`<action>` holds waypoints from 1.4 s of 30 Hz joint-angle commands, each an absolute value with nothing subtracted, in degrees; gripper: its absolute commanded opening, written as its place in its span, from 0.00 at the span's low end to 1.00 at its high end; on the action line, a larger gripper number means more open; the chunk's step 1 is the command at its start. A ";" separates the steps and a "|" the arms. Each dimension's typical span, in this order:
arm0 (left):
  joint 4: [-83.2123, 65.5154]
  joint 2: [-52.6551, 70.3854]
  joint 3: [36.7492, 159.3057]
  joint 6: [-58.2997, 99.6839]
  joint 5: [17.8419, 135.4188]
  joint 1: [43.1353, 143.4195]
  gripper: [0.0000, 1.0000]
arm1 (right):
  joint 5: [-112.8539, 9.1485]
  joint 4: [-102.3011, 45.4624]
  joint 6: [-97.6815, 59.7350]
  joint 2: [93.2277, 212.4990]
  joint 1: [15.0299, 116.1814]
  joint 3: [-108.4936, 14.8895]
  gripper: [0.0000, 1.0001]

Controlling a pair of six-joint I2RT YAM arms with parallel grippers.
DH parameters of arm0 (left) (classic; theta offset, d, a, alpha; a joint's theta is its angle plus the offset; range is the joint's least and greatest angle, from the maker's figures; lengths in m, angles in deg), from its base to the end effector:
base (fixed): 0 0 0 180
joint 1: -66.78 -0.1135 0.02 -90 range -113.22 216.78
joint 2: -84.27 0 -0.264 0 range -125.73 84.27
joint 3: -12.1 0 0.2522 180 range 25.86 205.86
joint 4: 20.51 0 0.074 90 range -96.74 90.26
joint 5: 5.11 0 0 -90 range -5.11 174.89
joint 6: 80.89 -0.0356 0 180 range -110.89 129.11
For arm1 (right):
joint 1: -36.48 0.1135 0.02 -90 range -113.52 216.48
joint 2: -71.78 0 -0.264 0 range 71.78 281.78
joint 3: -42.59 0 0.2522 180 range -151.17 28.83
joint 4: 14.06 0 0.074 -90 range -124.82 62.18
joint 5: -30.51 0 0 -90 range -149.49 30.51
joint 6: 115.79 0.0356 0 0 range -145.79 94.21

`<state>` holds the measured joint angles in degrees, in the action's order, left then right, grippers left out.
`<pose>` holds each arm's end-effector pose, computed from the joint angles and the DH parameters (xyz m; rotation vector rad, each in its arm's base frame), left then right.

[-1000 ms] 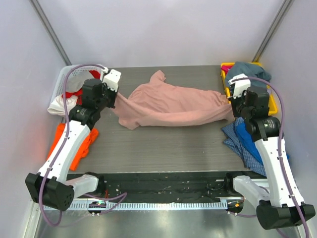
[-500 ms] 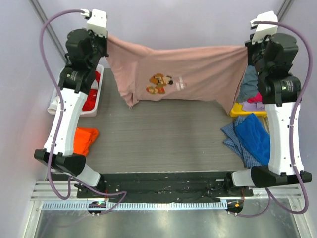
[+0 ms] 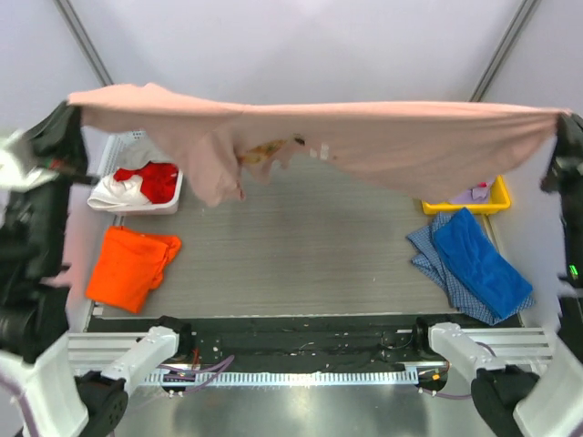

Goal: Fold and stack the t-shirts
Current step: Flatten out the tshirt

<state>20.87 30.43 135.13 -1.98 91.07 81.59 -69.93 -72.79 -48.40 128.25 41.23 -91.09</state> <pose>0.0499 -0.0092 0.6134 0.1484 1.0783 0.0002 0.0338 -0.0037 0.6141 -0.1419 1.2550 -0.3831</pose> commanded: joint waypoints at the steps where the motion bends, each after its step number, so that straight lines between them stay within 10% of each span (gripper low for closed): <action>1: 21.29 33.03 135.81 -3.99 95.61 81.19 0.00 | -73.99 -74.22 -50.31 125.75 40.87 -95.79 0.01; 17: 5.93 9.77 136.24 -9.17 102.12 81.28 0.00 | -77.25 -56.93 -51.10 133.29 40.87 -78.23 0.01; 27: 8.72 -23.30 169.45 -8.29 104.31 81.02 0.00 | -77.42 -53.66 -48.64 159.49 40.87 -99.30 0.01; 42: 1.17 -4.77 140.42 -8.03 101.42 80.40 0.00 | -76.02 -52.52 -48.29 147.38 40.87 -78.50 0.01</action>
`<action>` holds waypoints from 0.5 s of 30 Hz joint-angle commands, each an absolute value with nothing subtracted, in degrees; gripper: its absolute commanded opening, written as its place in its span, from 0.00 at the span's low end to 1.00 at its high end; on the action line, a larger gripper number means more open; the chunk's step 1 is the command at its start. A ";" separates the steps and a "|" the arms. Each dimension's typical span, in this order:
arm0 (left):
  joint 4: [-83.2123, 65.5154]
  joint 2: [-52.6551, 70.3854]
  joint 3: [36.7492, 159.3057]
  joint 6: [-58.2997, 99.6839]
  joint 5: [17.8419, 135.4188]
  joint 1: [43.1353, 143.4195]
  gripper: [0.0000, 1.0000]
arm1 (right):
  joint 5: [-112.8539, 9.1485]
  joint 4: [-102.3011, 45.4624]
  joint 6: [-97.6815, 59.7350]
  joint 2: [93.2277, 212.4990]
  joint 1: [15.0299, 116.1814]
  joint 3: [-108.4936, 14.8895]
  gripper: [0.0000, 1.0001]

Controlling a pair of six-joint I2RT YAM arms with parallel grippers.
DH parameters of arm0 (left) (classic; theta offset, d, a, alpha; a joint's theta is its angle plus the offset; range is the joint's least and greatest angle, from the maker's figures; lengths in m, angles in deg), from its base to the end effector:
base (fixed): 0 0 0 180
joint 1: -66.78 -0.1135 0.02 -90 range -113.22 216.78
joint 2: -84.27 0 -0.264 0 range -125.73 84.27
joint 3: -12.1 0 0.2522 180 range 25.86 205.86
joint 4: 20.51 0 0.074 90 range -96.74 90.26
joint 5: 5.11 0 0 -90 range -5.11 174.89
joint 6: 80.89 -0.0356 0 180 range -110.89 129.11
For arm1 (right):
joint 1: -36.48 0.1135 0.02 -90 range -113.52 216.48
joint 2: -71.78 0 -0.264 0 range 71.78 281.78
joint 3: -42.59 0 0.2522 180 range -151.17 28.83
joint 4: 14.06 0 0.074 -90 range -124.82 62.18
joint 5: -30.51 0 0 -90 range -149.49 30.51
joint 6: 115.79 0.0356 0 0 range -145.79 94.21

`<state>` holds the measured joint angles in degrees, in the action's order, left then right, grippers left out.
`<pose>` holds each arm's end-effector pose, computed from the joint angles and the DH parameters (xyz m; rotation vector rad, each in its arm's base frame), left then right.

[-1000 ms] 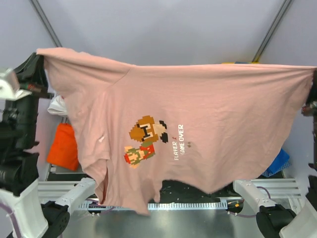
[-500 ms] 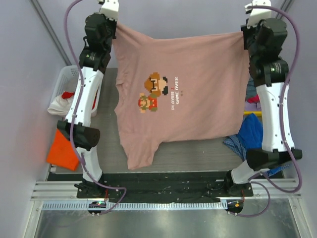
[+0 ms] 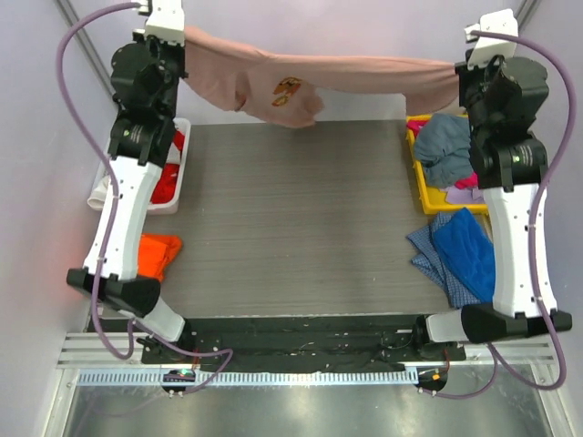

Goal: Fold and stack the t-shirts
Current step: Flatten out the tshirt

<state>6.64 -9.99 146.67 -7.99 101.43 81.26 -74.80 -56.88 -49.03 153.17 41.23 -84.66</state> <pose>0.3290 -0.0745 0.5645 0.1276 1.3485 0.2320 0.2642 0.0125 0.5613 -0.1588 1.5290 -0.4598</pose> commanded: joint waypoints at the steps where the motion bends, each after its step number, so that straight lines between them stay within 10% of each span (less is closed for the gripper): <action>1: 0.90 -2.59 138.73 -7.59 101.07 80.31 0.00 | -75.76 -52.52 -47.94 144.85 40.87 -76.39 0.01; 15: 5.82 12.72 103.67 -1.43 85.09 81.54 0.00 | -67.15 -57.17 -42.75 124.52 40.79 -38.68 0.01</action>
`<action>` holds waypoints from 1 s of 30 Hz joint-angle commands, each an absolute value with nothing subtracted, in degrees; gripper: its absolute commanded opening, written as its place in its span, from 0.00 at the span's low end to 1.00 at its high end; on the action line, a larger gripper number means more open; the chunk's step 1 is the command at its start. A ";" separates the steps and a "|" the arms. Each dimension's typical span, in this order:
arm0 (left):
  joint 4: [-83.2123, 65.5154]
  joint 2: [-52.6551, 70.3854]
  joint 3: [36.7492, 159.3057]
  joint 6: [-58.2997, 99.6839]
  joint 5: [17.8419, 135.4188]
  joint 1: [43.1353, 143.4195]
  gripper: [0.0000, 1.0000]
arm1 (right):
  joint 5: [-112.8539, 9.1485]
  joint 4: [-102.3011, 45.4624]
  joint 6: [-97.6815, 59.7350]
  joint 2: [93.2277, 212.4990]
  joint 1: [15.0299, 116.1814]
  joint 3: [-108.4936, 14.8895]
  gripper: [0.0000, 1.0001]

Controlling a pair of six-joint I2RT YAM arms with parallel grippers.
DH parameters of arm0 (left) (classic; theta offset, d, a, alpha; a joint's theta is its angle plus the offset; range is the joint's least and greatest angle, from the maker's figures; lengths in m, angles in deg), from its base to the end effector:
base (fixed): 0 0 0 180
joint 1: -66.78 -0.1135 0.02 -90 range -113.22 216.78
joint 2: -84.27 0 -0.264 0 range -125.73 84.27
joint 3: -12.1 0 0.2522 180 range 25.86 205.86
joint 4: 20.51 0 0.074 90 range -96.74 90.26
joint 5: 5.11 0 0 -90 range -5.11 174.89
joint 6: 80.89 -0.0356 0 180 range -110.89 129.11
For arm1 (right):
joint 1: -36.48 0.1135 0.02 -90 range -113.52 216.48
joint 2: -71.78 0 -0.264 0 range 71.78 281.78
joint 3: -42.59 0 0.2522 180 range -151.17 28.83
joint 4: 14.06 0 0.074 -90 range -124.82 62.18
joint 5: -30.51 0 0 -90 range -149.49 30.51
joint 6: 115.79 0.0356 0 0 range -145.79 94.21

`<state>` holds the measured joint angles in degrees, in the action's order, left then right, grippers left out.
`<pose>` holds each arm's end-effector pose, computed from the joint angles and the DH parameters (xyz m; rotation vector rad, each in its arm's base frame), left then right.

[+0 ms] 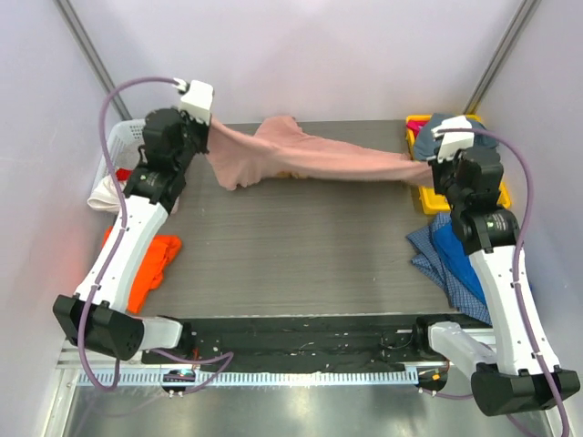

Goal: Fold and stack the t-shirts
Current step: Flatten out the tshirt

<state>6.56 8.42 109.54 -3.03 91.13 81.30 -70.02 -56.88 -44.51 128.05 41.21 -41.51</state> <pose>0.2903 -0.0712 0.4518 0.3035 1.6383 0.0593 0.2016 0.0102 0.4226 -0.2461 1.8247 -0.3397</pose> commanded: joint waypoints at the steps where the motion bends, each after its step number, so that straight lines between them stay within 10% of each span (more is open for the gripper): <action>1: 6.35 14.03 102.42 -1.70 84.20 81.72 0.00 | -66.79 -57.70 -42.92 123.39 40.79 -37.19 0.01; 30: 39.83 18.18 87.03 -15.40 71.70 89.27 0.00 | -53.52 -75.54 -50.12 120.21 40.08 -26.62 0.01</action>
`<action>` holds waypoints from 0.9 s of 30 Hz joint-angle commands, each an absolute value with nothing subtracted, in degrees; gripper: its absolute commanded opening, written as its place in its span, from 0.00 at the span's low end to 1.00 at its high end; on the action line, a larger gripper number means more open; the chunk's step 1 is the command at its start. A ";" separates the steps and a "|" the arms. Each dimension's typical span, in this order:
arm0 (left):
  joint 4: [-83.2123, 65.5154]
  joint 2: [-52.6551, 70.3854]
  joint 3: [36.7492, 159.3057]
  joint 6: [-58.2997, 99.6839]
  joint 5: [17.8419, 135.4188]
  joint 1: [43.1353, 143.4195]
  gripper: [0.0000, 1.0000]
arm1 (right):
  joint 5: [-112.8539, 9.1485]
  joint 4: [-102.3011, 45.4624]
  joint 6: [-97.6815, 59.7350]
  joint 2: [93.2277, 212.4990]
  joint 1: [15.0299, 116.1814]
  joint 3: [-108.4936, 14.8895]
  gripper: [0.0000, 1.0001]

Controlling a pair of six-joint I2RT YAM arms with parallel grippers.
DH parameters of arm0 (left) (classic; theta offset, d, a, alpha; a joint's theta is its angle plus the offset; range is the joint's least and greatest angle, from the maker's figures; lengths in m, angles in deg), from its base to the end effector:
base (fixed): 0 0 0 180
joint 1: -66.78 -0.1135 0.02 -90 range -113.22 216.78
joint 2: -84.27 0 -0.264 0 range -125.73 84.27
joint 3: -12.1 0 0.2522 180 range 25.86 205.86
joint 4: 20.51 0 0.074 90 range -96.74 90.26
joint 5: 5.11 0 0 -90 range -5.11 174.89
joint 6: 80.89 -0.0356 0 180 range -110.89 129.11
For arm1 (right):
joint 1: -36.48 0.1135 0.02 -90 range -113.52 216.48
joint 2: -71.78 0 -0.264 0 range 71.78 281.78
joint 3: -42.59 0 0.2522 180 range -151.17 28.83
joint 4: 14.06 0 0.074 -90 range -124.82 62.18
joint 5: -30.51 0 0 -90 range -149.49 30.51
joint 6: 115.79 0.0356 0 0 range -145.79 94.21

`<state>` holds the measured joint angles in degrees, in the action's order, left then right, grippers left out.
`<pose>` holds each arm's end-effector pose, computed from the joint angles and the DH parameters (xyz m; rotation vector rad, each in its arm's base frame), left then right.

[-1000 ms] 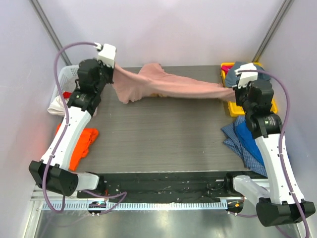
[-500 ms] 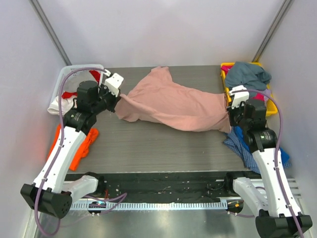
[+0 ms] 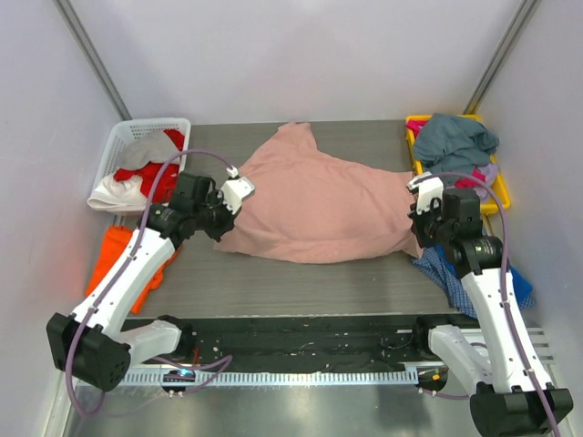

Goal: Fold and stack the t-shirts
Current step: Flatten out the tshirt

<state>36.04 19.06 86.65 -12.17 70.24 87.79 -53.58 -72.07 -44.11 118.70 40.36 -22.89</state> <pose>0.2132 -0.0915 0.3145 0.9696 2.1749 -0.3035 0.1626 0.0147 0.3171 -0.4879 2.2016 -0.0183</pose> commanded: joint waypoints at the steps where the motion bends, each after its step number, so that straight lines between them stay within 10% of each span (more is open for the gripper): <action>1: 40.36 17.83 87.73 -15.93 72.06 89.63 0.00 | -53.95 -77.38 -51.09 120.56 40.08 -26.97 0.01; 27: 64.45 9.74 89.76 -26.13 83.04 95.17 0.00 | -53.52 -102.00 -73.69 130.32 40.08 -29.88 0.01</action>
